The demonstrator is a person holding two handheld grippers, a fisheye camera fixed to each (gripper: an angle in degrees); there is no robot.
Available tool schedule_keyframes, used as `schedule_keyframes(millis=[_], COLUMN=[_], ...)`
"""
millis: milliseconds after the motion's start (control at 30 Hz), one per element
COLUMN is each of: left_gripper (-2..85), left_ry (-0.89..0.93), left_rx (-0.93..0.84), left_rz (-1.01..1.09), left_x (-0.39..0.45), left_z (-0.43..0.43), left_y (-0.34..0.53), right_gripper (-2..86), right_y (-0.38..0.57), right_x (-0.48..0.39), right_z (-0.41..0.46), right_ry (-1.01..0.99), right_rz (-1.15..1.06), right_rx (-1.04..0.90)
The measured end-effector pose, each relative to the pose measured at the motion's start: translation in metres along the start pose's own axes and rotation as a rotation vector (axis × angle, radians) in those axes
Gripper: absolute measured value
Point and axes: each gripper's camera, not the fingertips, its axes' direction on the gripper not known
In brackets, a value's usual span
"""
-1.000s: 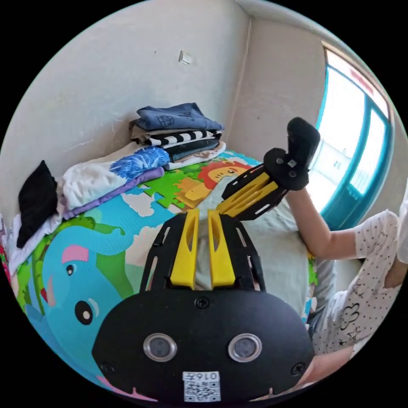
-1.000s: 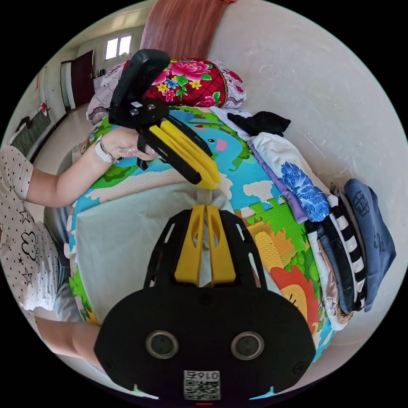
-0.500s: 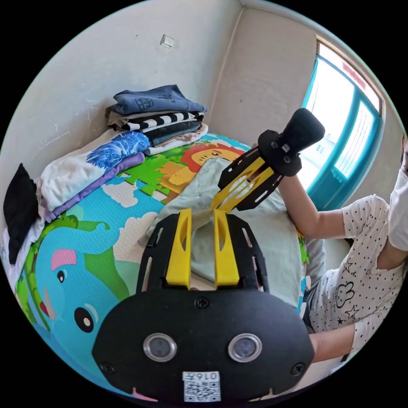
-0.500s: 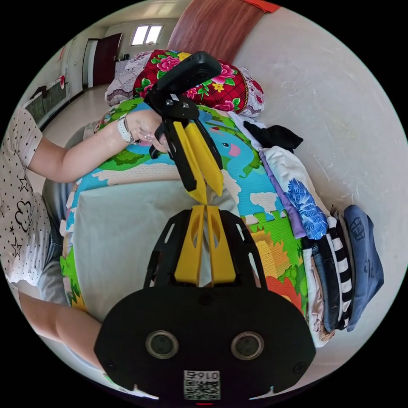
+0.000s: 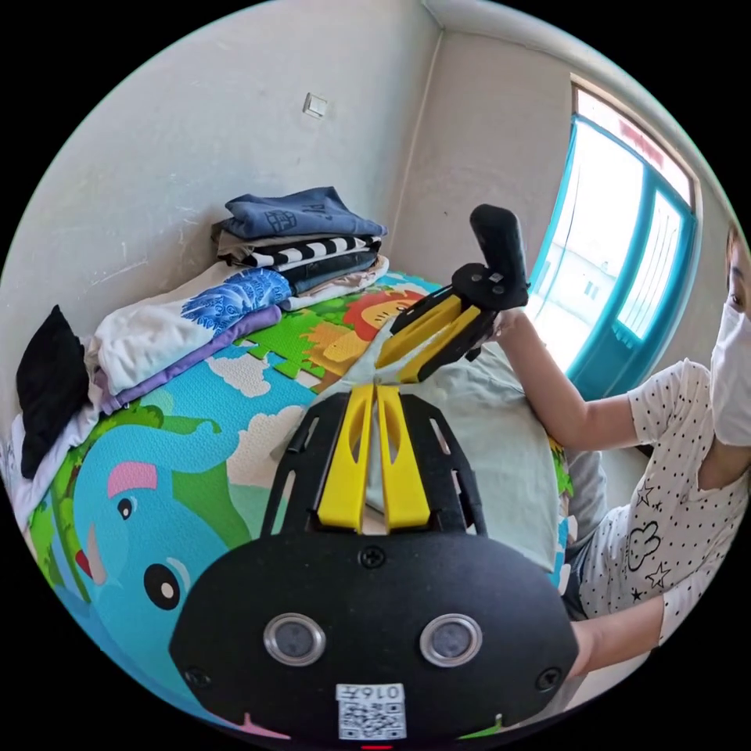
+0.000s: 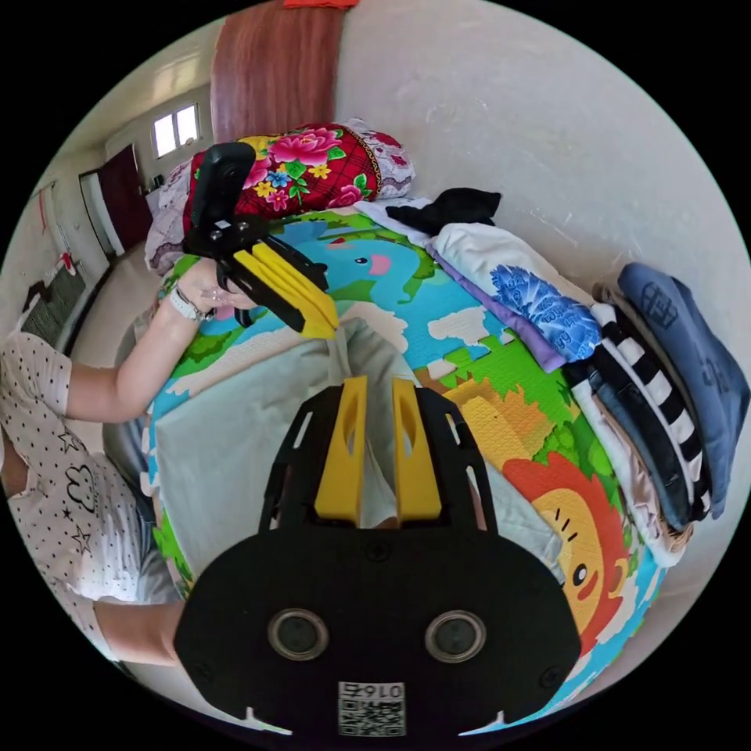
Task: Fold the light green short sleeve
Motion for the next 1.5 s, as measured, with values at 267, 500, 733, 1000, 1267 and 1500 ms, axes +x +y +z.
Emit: schedule_keyframes(millis=[267, 500, 733, 1000, 1267, 1500], left_gripper=[-0.9, -0.9, -0.9, -0.9, -0.9, -0.9], left_ry=[-0.030, -0.027, -0.029, -0.042, -0.039, -0.032], left_rx=[-0.023, -0.004, -0.006, -0.026, -0.018, -0.015], left_rz=[0.015, 0.022, 0.009, 0.008, 0.008, 0.011], left_x=[0.004, 0.005, 0.003, 0.004, 0.003, 0.003], left_z=[0.001, -0.003, -0.004, 0.000, -0.002, -0.002], left_y=[0.000, 0.001, 0.002, 0.002, 0.004, 0.004], right_gripper=[6.8, 4.8, 2.0, 1.3, 1.3, 1.1], right_y=[0.029, 0.035, 0.042, 0.057, 0.047, 0.047], right_x=[0.040, 0.040, 0.033, 0.039, 0.069, 0.066], right_z=[0.011, 0.038, 0.067, 0.083, 0.110, 0.121], right_ry=[-0.170, -0.217, -0.219, -0.150, -0.216, -0.229], right_rz=[0.110, 0.028, -0.085, -0.088, 0.104, 0.066], right_rx=[0.111, 0.060, -0.027, -0.045, 0.040, 0.036])
